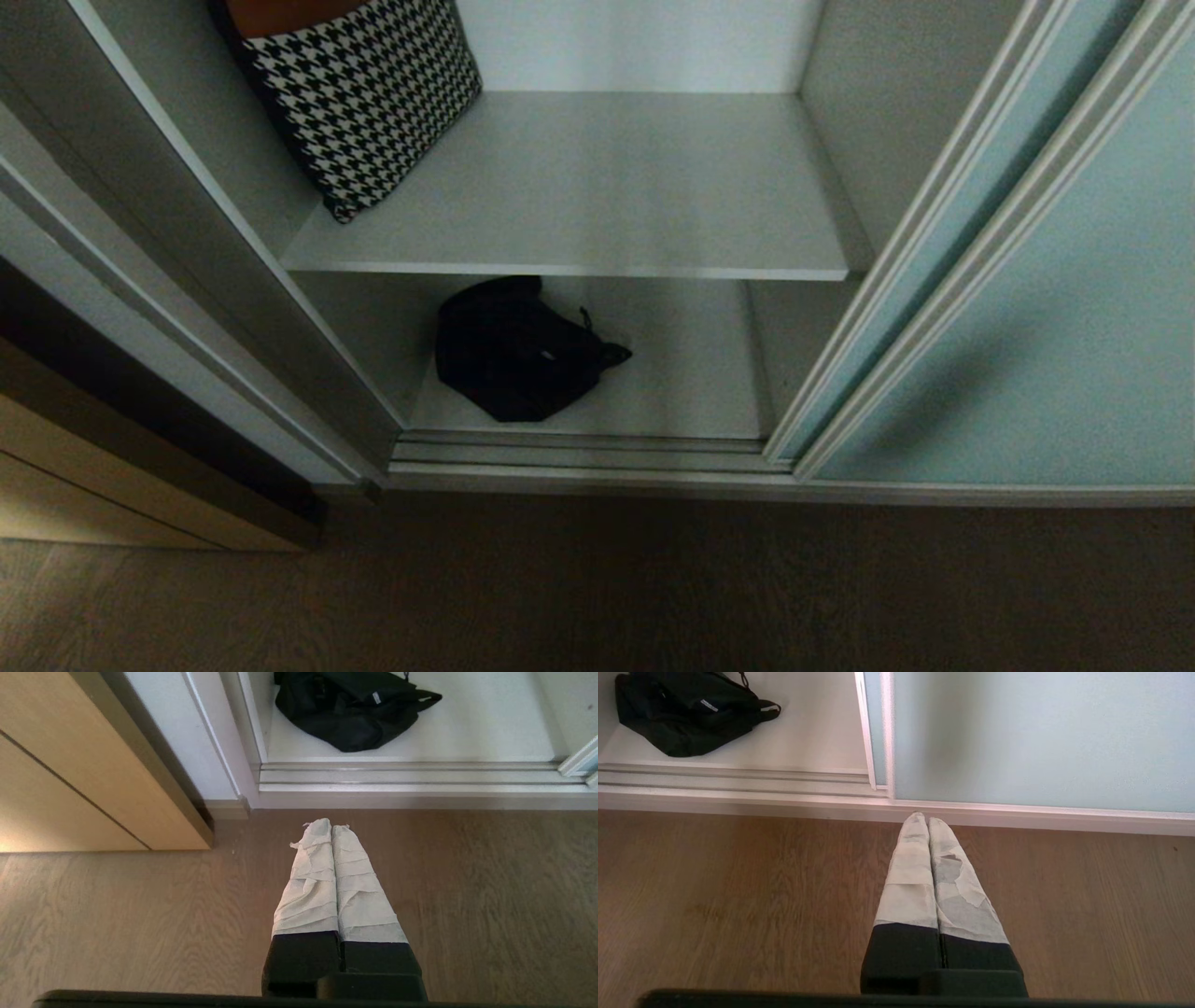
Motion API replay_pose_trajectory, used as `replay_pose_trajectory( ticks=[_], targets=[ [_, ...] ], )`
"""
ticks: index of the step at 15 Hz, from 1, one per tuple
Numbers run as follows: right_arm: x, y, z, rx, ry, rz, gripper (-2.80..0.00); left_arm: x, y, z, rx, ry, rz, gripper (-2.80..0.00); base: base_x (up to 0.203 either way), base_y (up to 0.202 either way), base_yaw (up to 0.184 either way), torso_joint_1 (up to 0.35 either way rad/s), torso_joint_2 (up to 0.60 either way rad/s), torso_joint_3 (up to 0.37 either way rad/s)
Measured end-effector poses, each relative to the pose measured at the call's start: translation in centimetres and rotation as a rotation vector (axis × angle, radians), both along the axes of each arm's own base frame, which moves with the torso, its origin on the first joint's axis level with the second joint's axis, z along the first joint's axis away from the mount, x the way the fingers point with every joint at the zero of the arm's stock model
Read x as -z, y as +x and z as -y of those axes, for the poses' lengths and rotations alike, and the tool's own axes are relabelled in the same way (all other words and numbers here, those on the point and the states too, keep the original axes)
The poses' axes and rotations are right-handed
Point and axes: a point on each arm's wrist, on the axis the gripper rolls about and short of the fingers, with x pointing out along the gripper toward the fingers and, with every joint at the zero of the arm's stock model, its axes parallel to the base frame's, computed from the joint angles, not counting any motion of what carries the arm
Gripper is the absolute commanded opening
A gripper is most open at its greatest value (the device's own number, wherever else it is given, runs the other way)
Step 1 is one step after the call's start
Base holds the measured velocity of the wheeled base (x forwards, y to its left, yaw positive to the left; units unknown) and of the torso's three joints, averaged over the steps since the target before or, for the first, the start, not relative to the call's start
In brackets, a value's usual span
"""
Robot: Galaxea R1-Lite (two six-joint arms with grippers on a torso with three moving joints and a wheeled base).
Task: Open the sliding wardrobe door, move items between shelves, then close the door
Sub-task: Open the door, then place the bag on the higher shelf
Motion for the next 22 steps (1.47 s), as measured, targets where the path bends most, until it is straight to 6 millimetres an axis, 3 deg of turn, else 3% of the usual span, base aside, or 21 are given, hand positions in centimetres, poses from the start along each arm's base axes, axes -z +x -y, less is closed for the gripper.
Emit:
replay_pose_trajectory(
  ticks=[22],
  targets=[
    [0.0, 0.0, 0.0, 0.0, 0.0, 0.0, -2.8, 0.03, 0.01, -0.02, -0.008, -0.019, 0.009, -2.8, 0.0, 0.0, 0.0, 0.0, 0.0, 0.0]
  ],
)
